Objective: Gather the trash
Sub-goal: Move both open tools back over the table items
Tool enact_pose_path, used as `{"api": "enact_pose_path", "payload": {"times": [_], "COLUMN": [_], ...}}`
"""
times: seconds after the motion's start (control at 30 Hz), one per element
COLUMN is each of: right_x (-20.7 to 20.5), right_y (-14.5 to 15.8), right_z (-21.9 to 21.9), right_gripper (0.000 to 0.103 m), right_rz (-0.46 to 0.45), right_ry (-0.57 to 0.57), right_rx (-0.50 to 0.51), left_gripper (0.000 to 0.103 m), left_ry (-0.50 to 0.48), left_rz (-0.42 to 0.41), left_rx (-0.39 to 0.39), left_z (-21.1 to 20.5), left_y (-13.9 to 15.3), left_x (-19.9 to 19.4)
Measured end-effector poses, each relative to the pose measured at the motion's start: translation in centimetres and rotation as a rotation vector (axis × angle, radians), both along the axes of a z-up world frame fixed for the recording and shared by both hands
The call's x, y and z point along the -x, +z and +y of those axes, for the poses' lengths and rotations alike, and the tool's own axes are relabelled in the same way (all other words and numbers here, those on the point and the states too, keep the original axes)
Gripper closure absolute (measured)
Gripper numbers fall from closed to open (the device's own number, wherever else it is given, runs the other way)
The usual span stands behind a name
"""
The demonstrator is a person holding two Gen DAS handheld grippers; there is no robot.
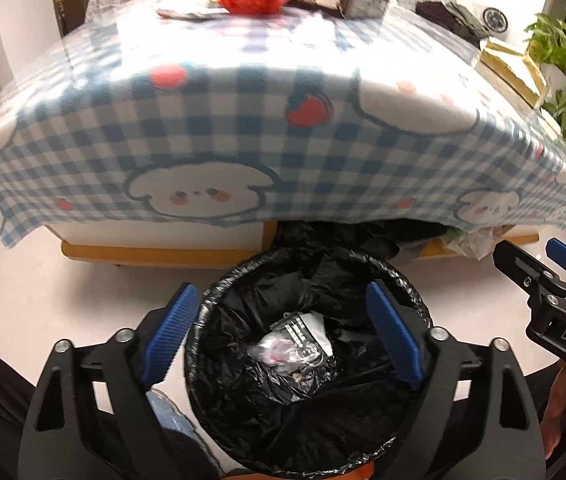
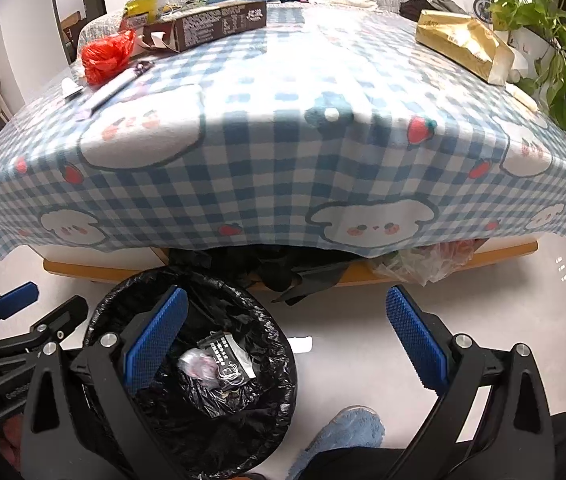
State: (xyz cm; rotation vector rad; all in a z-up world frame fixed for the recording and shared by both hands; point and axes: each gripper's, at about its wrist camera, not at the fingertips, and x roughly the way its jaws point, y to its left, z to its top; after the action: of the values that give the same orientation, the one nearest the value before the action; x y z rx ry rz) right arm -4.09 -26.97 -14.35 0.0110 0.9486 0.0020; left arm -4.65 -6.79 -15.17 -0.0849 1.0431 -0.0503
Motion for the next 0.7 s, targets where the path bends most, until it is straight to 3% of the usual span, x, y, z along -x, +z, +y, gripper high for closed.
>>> {"api": "enact_pose_path", "payload": {"times": [0.2, 0.7], "right_x": [-0.2, -2.7], "right_y": [1.6, 8.3], "right_z": [0.9, 3.8], "right_gripper": [0.007, 0.007], "right_rz": [-0.033, -0.151], "right_ry": [0.014, 0.065], "right_rx": [-0.004, -0.006], "left_gripper": [0.006, 0.006], "left_ry": [0.031, 0.125], "left_rz": [-0.046, -0.129], "left_rx": [0.003, -0.023], "left_z": [1.7, 6.2], "left_y": [2.1, 8.4], "left_x": [0.3, -3.1]}}
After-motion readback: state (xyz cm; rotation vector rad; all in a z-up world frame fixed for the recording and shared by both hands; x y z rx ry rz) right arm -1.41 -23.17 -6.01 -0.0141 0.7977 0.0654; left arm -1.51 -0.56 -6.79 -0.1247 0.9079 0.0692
